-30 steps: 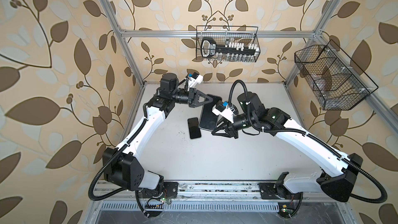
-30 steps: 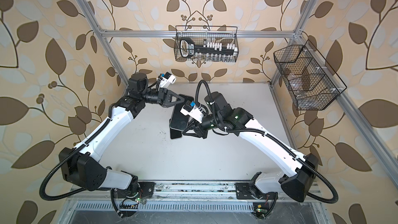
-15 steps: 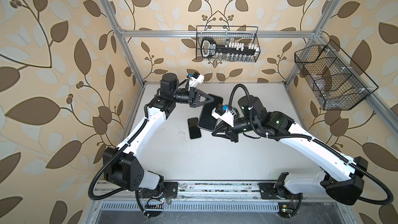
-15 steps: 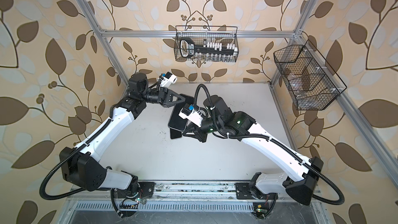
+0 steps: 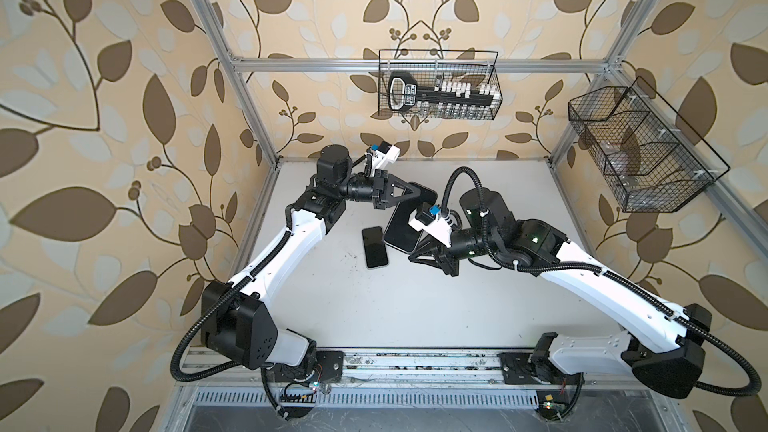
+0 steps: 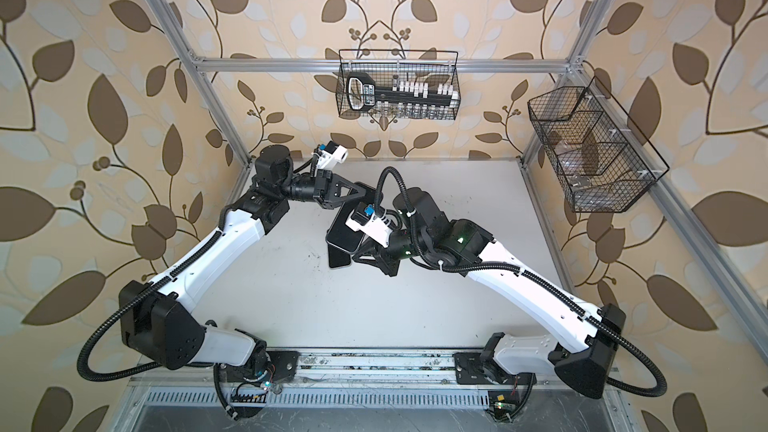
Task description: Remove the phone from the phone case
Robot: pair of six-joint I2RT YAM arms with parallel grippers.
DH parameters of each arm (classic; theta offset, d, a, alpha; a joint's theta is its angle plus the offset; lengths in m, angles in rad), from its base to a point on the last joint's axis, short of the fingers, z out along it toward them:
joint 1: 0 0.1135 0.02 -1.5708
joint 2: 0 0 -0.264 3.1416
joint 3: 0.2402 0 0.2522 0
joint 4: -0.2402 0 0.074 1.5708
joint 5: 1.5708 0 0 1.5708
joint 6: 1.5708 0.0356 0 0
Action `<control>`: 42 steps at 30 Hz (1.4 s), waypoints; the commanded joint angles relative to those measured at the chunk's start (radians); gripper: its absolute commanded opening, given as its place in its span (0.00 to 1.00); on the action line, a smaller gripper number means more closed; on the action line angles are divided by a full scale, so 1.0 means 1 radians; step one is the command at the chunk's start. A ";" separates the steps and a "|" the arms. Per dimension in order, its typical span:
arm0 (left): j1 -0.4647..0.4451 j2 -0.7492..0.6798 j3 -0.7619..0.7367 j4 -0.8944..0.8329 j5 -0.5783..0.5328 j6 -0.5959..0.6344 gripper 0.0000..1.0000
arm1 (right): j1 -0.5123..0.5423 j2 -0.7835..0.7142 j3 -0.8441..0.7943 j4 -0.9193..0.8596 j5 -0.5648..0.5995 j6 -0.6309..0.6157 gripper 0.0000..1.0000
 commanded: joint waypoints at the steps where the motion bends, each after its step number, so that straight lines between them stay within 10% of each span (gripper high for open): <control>1: -0.035 -0.025 0.030 0.045 -0.031 -0.010 0.00 | -0.004 -0.037 -0.028 0.179 0.045 -0.009 0.19; 12: 0.065 0.014 0.090 0.009 -0.177 -0.076 0.00 | -0.166 -0.251 -0.333 0.412 -0.137 0.265 0.73; 19: 0.121 -0.088 -0.091 0.082 -0.534 -0.223 0.00 | -0.246 -0.313 -0.565 0.785 -0.163 0.686 0.90; 28: 0.120 -0.267 -0.321 0.181 -0.778 -0.329 0.00 | -0.203 -0.219 -0.645 1.010 0.008 1.032 0.83; 42: 0.118 -0.304 -0.403 0.290 -0.757 -0.409 0.00 | -0.036 -0.018 -0.579 1.211 0.174 1.180 0.78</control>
